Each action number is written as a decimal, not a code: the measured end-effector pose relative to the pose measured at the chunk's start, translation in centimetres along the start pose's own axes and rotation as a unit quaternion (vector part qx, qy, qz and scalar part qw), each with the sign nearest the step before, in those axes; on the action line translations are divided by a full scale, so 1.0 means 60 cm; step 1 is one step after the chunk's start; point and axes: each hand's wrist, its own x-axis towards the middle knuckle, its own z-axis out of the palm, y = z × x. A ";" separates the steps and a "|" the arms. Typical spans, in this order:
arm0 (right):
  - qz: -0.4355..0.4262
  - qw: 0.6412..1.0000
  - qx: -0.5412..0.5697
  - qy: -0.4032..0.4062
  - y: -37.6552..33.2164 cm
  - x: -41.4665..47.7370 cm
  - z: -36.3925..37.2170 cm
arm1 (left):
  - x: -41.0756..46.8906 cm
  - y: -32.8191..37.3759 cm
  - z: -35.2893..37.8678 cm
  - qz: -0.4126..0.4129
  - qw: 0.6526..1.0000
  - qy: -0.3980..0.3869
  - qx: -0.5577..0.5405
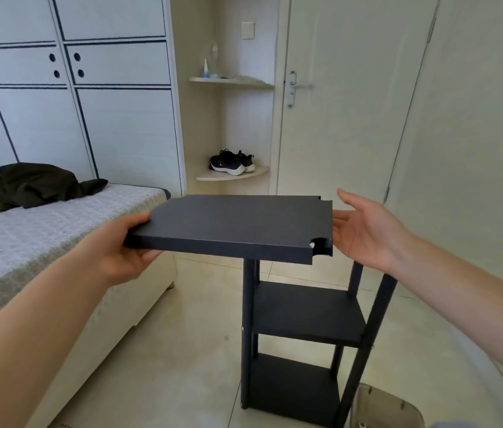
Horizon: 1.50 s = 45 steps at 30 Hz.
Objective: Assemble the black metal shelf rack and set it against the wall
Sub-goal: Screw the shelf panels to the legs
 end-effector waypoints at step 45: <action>-0.021 0.932 -0.308 0.187 -0.118 0.076 -0.252 | 0.182 -0.106 0.221 0.091 0.967 -0.175 0.163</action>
